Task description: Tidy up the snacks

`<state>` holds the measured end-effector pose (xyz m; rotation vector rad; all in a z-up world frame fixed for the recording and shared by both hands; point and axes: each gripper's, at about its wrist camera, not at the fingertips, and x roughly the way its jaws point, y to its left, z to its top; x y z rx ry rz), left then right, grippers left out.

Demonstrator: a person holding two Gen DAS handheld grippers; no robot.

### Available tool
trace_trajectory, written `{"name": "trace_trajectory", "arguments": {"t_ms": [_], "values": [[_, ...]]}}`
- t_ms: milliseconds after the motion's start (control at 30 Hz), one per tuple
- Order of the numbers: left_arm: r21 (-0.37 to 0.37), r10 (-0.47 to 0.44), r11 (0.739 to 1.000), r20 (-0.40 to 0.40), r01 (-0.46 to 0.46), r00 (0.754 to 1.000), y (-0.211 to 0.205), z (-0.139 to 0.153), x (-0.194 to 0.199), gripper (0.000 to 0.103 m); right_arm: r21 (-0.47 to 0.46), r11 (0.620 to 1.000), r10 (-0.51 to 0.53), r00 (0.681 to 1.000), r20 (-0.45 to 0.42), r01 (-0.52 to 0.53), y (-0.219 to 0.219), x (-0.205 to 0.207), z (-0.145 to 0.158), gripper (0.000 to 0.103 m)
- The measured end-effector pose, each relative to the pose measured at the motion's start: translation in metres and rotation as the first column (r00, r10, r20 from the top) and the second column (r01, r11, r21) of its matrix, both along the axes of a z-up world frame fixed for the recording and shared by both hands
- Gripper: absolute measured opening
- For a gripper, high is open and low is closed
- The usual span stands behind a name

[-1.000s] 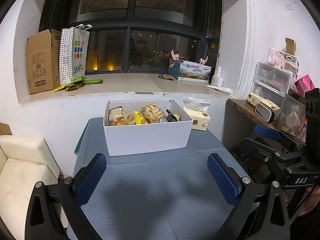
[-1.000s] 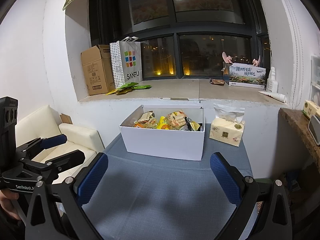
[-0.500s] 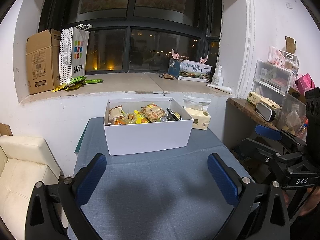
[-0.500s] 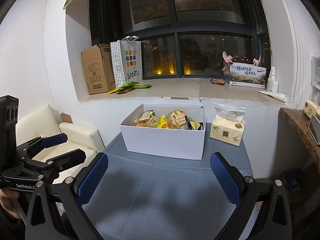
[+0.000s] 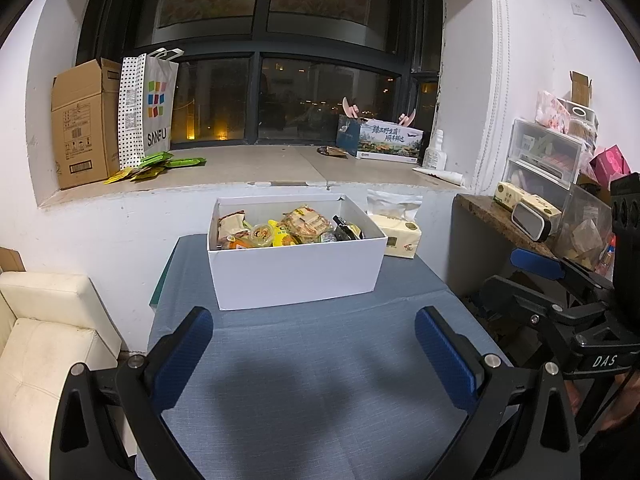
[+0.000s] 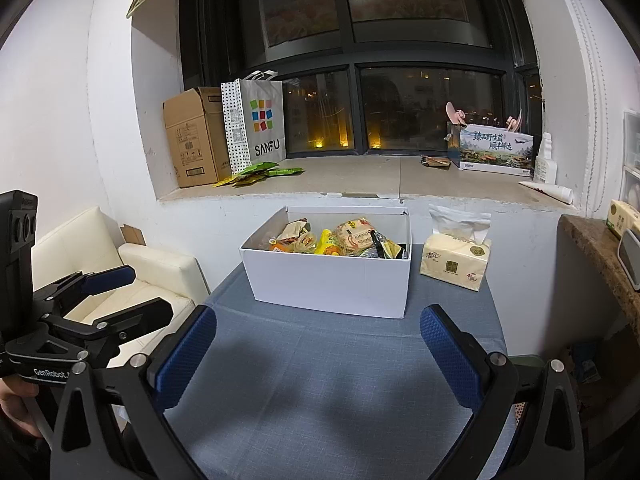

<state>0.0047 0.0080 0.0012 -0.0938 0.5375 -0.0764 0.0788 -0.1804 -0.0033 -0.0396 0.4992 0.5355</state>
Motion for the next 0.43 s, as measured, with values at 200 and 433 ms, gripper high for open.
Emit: {"name": "trace_trajectory", "arguments": {"t_ms": [200,433], "values": [[0.0,-0.001,1.0,0.0,0.001,1.0,0.0001,-0.0002,0.0009,0.103,-0.001,1.0,0.001,1.0,0.0,-0.001,0.0002,-0.0005,-0.0013,0.103],[-0.011,-0.001,1.0,0.004,0.001,1.0,0.0019,0.0002,0.0012,0.103,-0.001,1.0,0.002,1.0,-0.002,-0.002,0.0003,-0.0002,-0.0015,0.103]]}}
